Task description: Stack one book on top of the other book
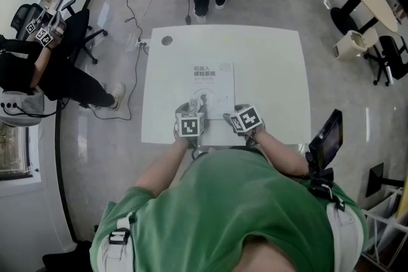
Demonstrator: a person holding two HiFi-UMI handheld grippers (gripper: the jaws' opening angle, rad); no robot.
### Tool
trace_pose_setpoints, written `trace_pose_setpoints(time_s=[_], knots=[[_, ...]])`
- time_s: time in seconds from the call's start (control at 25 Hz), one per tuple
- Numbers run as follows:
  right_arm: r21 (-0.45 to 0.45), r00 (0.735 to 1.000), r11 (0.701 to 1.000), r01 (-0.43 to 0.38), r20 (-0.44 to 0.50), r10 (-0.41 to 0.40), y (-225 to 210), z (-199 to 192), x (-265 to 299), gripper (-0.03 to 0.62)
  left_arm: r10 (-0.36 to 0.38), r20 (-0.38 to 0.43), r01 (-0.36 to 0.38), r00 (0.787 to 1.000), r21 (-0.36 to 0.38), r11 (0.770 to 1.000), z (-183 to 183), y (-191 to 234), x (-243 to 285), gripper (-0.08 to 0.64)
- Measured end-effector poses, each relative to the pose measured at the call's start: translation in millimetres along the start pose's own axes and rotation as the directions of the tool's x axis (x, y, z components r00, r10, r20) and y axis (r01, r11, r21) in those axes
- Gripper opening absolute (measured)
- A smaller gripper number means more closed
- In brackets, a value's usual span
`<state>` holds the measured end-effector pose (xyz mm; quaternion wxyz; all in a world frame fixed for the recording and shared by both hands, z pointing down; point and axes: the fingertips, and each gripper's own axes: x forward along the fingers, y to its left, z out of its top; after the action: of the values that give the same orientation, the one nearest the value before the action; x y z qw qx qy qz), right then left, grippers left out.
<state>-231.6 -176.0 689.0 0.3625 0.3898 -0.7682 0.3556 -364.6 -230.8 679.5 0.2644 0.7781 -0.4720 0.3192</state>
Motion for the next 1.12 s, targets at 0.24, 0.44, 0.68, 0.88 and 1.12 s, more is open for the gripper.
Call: trace_pose_setpoints(time_s=[0.24, 0.44, 0.68, 0.88, 1.12], knots=[[-0.053, 0.986, 0.995, 0.089, 0.148, -0.080, -11, 22, -23, 0.236, 0.042, 0.127, -0.048, 0.991, 0.043, 0.998, 17, 13, -21, 0.267], [-0.045, 0.942, 0.984, 0.170, 0.301, -0.149, -16, 36, -55, 0.236, 0.040, 0.248, -0.066, 0.968, 0.097, 0.993, 31, 6, -45, 0.201], [-0.042, 0.869, 0.968, 0.248, 0.451, -0.203, -1, 48, -103, 0.225, -0.003, 0.372, -0.044, 0.928, 0.118, 0.992, 49, -14, -71, 0.102], [-0.076, 0.828, 0.960, 0.271, 0.527, -0.192, 17, 50, -132, 0.181, -0.021, 0.440, -0.036, 0.898, 0.121, 0.992, 58, -36, -90, 0.016], [-0.104, 0.797, 0.961, 0.256, 0.586, -0.149, 28, 49, -160, 0.123, -0.020, 0.485, -0.057, 0.874, 0.143, 0.988, 63, -62, -118, 0.008]])
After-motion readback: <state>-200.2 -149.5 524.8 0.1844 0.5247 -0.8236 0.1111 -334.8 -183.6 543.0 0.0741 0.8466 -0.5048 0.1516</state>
